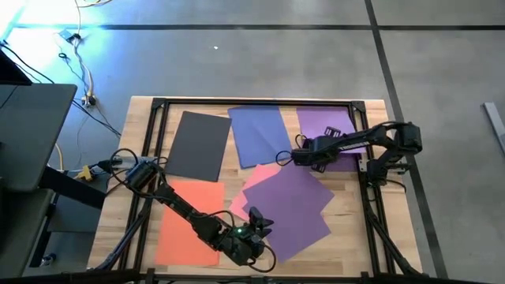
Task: Organize paper
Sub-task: Stack the bottom violet paper on top of the top violet paper
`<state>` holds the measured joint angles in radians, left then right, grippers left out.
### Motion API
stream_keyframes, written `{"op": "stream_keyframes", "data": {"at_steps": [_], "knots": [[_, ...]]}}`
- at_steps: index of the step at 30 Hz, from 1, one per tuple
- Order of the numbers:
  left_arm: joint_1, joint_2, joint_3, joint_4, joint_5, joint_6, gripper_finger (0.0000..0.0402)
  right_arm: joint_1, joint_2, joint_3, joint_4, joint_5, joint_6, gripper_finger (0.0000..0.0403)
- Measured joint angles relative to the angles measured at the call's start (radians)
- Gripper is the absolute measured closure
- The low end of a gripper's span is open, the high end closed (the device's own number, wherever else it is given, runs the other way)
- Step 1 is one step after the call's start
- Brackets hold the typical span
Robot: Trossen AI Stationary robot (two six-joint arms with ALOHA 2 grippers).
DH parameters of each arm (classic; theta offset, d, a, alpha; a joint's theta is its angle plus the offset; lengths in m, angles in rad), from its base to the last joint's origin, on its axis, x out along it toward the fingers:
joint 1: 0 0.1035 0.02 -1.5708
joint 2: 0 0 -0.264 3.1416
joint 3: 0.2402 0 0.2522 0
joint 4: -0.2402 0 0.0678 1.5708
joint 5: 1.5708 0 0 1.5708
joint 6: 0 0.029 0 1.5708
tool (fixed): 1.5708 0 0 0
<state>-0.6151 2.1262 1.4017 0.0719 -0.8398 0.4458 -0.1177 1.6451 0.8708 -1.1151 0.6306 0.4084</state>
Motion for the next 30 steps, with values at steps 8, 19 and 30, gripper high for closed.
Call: {"op": "stream_keyframes", "data": {"at_steps": [8, 19, 30], "knots": [[0.0, 0.0, 0.0, 0.0, 0.001, 0.0, 0.0248, 0.018, 0.0, 0.0, -0.025, -0.118, 0.117, 0.0403], [0.001, 0.0, 0.0, 0.0, 0.001, -0.008, 0.0248, 0.041, -0.001, 0.065, -0.01, -0.152, 0.241, 0.0403], [0.001, 0.0, 0.0, 0.0, 0.021, -0.009, 0.0248, 0.041, -0.001, 0.016, 0.026, -0.194, 0.245, 0.0403]]}}
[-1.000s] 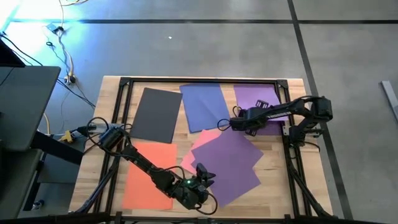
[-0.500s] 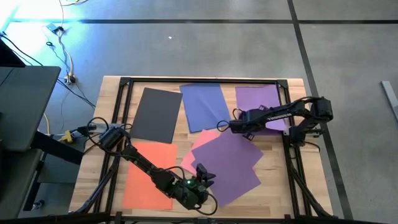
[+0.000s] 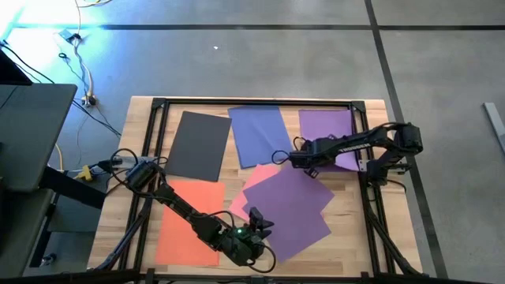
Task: Organize paper
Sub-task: Stack the bottom violet paper on top of the top violet paper
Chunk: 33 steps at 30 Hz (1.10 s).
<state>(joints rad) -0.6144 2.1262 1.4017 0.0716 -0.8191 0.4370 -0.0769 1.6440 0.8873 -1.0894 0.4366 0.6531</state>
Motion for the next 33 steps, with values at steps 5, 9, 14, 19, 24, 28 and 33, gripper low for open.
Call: {"op": "stream_keyframes", "data": {"at_steps": [5, 9, 14, 19, 24, 28, 33], "knots": [[0.0, 0.0, 0.0, 0.0, 0.002, 0.0, 0.0248, 0.0, 0.0, -0.022, 0.009, 0.038, -0.018, 0.0403], [0.0, 0.0, 0.0, 0.0, 0.002, 0.0, 0.0248, 0.0, 0.0, -0.025, 0.015, 0.041, -0.024, 0.0403], [0.0, 0.0, 0.0, 0.0, 0.002, -0.007, 0.0248, 0.0, 0.0, -0.025, 0.015, 0.026, -0.025, 0.0403], [0.0, 0.0, 0.0, 0.0, 0.002, -0.007, 0.0248, 0.0, 0.0, -0.025, 0.015, -0.019, -0.029, 0.0402], [0.0, 0.0, 0.0, 0.0, 0.002, -0.007, 0.0248, 0.0, 0.0, -0.025, 0.016, -0.057, -0.032, 0.038], [0.0, 0.0, 0.0, 0.0, 0.002, -0.007, 0.0248, 0.0, 0.0, -0.025, 0.017, -0.102, -0.049, 0.033], [0.0, 0.0, 0.0, 0.0, 0.002, -0.007, 0.0248, -0.001, 0.0, -0.026, 0.017, -0.161, -0.086, 0.0255]]}}
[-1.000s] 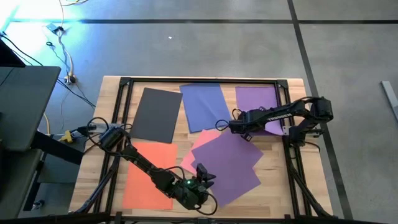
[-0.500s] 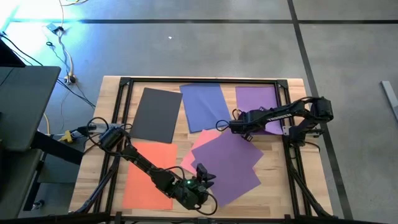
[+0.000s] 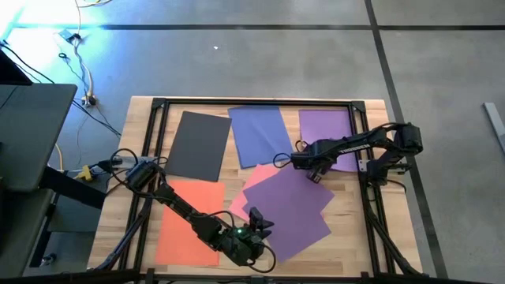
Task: Organize paper
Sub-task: Stack the bottom violet paper on top of the top violet paper
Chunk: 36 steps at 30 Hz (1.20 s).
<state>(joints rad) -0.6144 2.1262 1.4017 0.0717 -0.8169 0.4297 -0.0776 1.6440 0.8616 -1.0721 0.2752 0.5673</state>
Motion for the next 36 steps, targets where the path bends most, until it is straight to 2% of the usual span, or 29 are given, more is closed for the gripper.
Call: {"op": "stream_keyframes", "data": {"at_steps": [7, 14, 18, 20, 24, 29, 33, 36], "knots": [[0.0, 0.0, 0.0, 0.0, 0.0, 0.0, 0.0248, 0.0, 0.0, 0.001, -0.012, -0.109, -0.097, 0.0189], [0.0, 0.0, 0.0, 0.0, 0.0, 0.0, 0.0248, 0.0, -0.022, 0.066, -0.114, -0.122, -0.122, 0.0179], [0.0, 0.0, 0.0, -0.011, 0.0, 0.0, 0.0248, 0.013, -0.069, 0.075, -0.057, -0.117, -0.177, 0.0179], [0.0, 0.0, 0.0, -0.03, -0.008, -0.006, 0.0248, 0.041, -0.095, 0.049, 0.014, -0.115, -0.214, 0.0179], [-0.001, 0.0, 0.0, -0.082, -0.065, -0.033, 0.0248, 0.15, -0.152, -0.023, 0.154, -0.182, -0.276, 0.0179], [0.002, 0.0, 0.0, -0.12, -0.091, -0.079, 0.0248, 0.374, -0.215, -0.098, 0.444, -0.269, -0.219, 0.0179], [0.019, 0.0, 0.0, -0.166, -0.087, -0.143, 0.0248, 0.582, -0.205, -0.175, 0.838, -0.211, -0.234, 0.0179], [0.045, 0.001, 0.0, -0.204, -0.032, -0.209, 0.0248, 0.717, -0.15, -0.23, 1.116, -0.119, -0.285, 0.0179]]}}
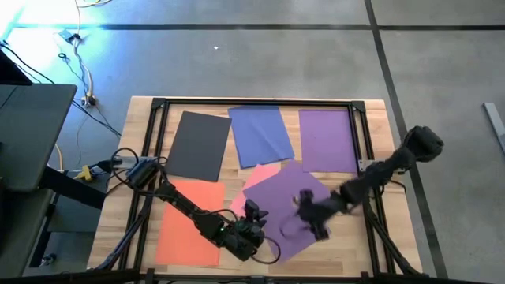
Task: Organize paper
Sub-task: Stack the bottom violet paper on top of the top violet paper
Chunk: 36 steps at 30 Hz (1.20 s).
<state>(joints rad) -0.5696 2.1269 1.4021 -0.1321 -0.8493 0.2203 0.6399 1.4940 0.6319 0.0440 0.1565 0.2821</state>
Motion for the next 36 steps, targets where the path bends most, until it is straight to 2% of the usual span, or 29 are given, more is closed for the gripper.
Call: {"op": "stream_keyframes", "data": {"at_steps": [2, 4, 6, 12, 16, 22, 29, 32, 36], "knots": [[0.026, 0.0, 0.0, -0.006, 0.095, -0.038, 0.0248, 0.06, 0.048, -0.009, 0.102, 0.093, -0.003, 0.0179], [0.06, 0.0, 0.0, -0.005, 0.244, -0.066, 0.0248, 0.095, 0.105, 0.007, 0.149, 0.154, -0.011, 0.0179], [0.103, 0.004, 0.0, 0.009, 0.408, -0.085, 0.0248, 0.116, 0.166, 0.038, 0.16, 0.172, -0.029, 0.0179], [0.204, 0.043, 0.0, 0.022, 0.775, -0.092, 0.0248, 0.136, 0.354, 0.159, 0.16, 0.208, -0.057, 0.0178], [0.237, 0.076, 0.005, 0.039, 0.914, -0.112, 0.0248, 0.136, 0.42, 0.21, 0.153, 0.252, -0.053, 0.0178], [0.238, 0.094, 0.005, 0.041, 0.926, -0.105, 0.0248, 0.135, 0.428, 0.216, 0.151, 0.284, 0.01, 0.0201], [0.231, 0.093, 0.004, 0.03, 0.907, -0.105, 0.0248, 0.138, 0.401, 0.212, 0.131, 0.285, 0.032, 0.0294], [0.212, 0.069, 0.003, -0.017, 0.836, -0.088, 0.0248, 0.146, 0.383, 0.211, 0.131, 0.29, 0.031, 0.0337], [0.168, 0.008, -0.003, -0.123, 0.679, -0.041, 0.0248, 0.153, 0.377, 0.211, 0.135, 0.261, 0.059, 0.039]]}}
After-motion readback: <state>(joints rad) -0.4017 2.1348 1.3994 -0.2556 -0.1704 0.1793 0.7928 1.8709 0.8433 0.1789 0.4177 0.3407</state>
